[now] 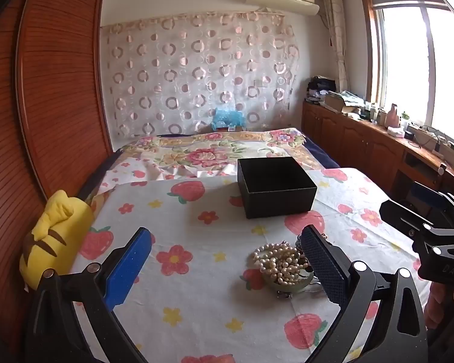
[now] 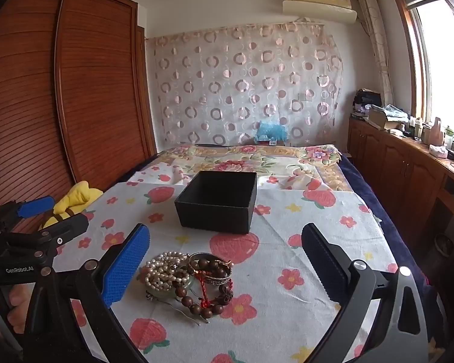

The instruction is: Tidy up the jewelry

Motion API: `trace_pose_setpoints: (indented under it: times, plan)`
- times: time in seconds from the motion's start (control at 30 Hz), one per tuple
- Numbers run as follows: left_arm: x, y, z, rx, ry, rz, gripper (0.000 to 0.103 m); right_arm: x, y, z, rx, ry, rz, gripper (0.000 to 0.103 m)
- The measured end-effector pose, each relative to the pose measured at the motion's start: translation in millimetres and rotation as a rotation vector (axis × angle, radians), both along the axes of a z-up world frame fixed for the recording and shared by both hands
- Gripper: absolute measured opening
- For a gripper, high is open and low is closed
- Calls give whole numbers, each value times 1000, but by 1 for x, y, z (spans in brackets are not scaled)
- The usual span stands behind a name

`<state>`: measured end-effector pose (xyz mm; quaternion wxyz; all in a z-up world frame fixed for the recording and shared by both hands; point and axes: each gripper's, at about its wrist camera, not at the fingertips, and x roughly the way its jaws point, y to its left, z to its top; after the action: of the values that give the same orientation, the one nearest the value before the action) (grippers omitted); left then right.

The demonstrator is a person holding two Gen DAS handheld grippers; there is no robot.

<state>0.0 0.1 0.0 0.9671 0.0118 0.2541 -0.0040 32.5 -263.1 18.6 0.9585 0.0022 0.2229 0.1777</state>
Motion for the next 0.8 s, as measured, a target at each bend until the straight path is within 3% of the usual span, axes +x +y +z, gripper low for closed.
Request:
trace_pose_setpoints:
  times: [0.8]
  plan:
    - [0,-1,5,-6,-19,5,95,1,0,0,-1,-1,-1,101]
